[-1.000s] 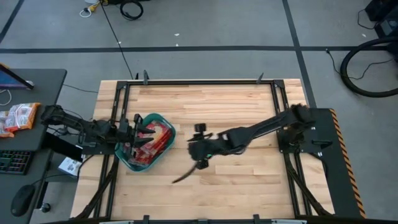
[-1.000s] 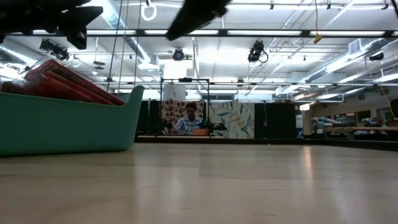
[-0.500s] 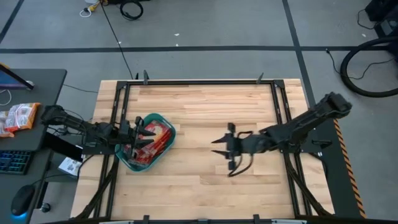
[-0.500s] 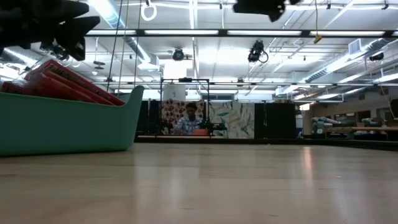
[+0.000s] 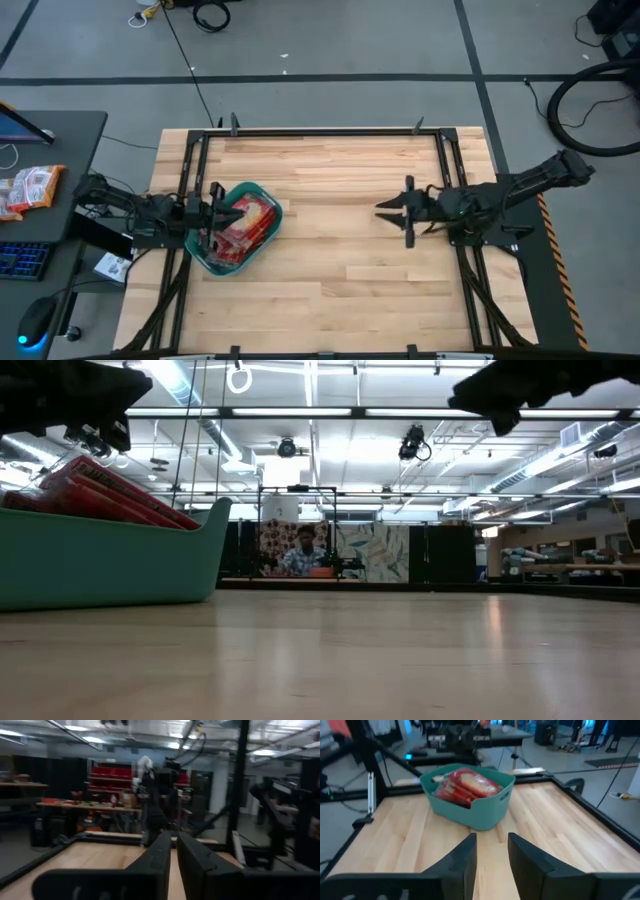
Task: Sort popcorn bags into baskets
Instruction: Return to Home Position
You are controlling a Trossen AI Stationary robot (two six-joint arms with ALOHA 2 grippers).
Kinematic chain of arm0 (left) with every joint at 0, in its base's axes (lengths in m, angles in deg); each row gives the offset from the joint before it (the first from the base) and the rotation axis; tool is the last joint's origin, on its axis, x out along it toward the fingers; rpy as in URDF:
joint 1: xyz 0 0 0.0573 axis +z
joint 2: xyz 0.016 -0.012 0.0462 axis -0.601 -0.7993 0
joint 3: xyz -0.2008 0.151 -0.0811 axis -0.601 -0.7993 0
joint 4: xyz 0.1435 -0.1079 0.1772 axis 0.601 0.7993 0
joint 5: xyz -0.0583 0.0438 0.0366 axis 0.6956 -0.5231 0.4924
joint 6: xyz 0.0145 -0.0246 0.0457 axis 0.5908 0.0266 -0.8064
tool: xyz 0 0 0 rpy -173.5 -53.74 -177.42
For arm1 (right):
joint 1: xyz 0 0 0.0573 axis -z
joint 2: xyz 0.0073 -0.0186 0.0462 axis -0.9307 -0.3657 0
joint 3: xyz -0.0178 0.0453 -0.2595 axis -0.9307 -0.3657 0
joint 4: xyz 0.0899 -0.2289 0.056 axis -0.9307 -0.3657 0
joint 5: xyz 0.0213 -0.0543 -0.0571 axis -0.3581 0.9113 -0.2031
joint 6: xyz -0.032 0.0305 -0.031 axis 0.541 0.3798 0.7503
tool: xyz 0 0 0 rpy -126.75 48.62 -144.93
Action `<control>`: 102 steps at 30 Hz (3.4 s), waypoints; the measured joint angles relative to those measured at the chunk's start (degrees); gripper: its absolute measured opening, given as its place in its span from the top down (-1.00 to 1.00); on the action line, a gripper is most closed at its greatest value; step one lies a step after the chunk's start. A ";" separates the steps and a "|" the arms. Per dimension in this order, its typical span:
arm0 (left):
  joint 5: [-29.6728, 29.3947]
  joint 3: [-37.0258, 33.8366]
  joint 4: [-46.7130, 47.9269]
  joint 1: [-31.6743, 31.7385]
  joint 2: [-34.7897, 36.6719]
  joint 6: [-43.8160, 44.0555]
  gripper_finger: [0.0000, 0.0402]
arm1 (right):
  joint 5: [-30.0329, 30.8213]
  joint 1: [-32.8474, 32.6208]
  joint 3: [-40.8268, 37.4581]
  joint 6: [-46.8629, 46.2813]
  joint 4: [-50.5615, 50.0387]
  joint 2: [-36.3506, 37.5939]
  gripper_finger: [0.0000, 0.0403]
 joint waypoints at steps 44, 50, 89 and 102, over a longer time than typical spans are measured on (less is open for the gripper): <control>-5.56 -0.02 5.32 -0.07 2.80 -8.47 0.96 | -5.78 16.91 -27.09 -4.56 1.14 45.35 0.54; -5.56 -0.02 5.63 -0.07 2.80 -5.20 0.96 | -6.18 16.91 -27.07 -2.74 1.16 45.33 0.53; -5.56 -0.02 5.63 -0.07 2.80 -5.63 0.95 | -6.38 16.91 -27.07 -2.59 1.18 45.30 0.53; -5.56 -0.02 5.63 -0.05 2.80 -5.61 0.95 | -6.38 16.91 -27.07 -2.61 1.18 45.28 0.53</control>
